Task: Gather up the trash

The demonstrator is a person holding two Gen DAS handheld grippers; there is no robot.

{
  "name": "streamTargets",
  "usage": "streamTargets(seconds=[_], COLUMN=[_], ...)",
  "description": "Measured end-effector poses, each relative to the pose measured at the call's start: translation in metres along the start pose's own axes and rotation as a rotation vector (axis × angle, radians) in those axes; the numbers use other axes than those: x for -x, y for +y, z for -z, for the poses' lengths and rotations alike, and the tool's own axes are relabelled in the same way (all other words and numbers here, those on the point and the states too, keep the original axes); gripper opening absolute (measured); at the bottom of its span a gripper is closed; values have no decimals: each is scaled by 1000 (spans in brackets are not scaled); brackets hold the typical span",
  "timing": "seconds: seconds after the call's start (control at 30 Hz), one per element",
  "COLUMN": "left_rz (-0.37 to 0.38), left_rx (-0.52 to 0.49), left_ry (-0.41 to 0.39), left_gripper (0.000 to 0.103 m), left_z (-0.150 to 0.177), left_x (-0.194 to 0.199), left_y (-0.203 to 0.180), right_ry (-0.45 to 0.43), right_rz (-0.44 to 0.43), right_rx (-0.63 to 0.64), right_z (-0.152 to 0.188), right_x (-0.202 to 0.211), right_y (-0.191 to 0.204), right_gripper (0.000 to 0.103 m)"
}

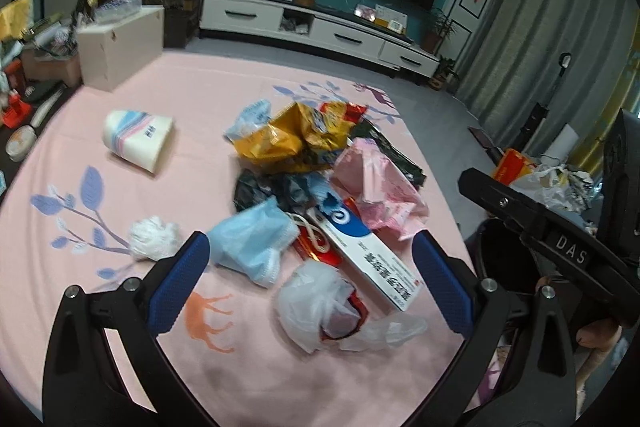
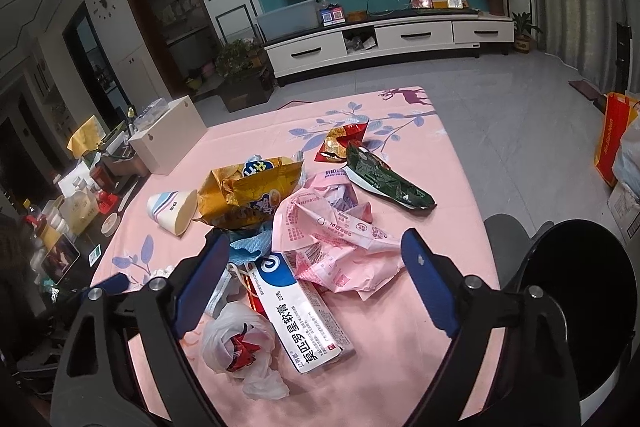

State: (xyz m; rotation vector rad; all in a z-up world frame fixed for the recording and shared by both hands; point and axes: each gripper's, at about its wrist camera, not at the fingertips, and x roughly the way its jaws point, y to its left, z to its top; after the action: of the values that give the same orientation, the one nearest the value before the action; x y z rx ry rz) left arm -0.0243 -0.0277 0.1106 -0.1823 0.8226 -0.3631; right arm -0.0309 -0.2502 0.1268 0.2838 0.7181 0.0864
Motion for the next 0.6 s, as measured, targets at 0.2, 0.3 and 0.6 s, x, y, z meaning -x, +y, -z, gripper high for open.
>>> streamTargets(seconds=[0.2, 0.3, 0.6], left_rz=[132, 154, 133], left_rx=[73, 92, 137], left_ry=[105, 164, 291], left_gripper=[100, 95, 82], left_z=[7, 14, 33], left_x=[-32, -49, -77], left_y=[6, 6, 14], right_ry=[37, 81, 148], right_rz=[-28, -33, 0], right_rx=[-53, -102, -34], right_z=[-3, -3, -11], right_x=[-7, -20, -73], right_y=[-15, -28, -23], right_gripper=[86, 86, 86])
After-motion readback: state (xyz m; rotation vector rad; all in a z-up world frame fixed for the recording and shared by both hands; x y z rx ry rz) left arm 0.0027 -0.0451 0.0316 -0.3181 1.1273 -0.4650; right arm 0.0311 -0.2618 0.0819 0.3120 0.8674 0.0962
